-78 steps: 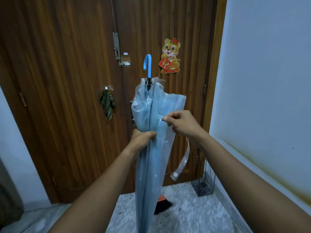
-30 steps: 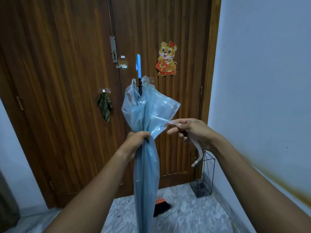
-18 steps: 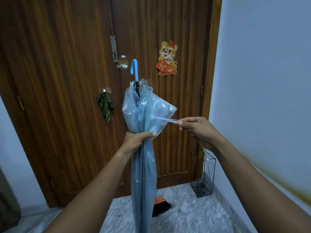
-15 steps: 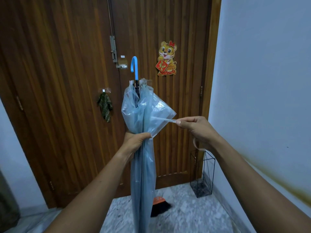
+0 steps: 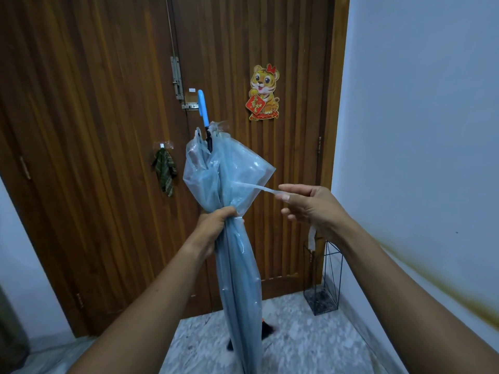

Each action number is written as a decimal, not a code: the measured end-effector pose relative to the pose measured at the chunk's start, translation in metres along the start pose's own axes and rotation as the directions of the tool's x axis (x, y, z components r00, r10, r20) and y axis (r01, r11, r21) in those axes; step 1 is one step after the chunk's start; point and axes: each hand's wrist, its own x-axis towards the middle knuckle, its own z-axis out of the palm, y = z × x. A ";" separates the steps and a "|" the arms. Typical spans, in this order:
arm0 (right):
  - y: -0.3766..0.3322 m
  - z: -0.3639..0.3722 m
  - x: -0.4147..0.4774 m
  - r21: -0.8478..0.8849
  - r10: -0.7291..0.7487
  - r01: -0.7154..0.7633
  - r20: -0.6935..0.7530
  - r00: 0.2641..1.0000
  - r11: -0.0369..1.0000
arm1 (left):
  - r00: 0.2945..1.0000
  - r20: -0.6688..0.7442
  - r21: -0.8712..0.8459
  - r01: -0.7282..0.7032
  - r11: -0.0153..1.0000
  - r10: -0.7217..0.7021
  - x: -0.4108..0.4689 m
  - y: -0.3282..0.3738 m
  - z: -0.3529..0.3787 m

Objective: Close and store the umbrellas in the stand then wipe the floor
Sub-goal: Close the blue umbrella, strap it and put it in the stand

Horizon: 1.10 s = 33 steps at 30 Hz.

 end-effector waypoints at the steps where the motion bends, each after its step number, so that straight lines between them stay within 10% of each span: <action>1: 0.001 0.000 0.000 -0.029 0.007 -0.007 -0.005 1.000 1.000 | 1.000 0.022 -0.027 0.017 0.999 -0.017 0.000 0.001 -0.001; 16: 0.010 0.013 0.005 -0.179 -0.107 0.089 -0.098 0.989 0.980 | 0.958 0.283 -0.151 0.088 0.985 -0.042 -0.007 0.011 -0.006; 20: 0.010 0.017 0.006 -0.144 -0.078 0.070 -0.048 0.996 0.987 | 0.870 0.493 -0.304 0.170 0.937 0.002 -0.021 0.016 0.006; 27: 0.011 0.024 0.007 0.347 -0.113 -0.094 0.531 0.840 0.933 | 0.556 0.825 -0.316 0.303 0.899 0.103 -0.044 0.017 0.033; 33: -0.002 0.027 0.005 0.464 -0.208 -0.093 0.556 0.805 0.881 | 0.419 0.893 -0.320 0.337 0.886 0.163 -0.038 0.022 0.040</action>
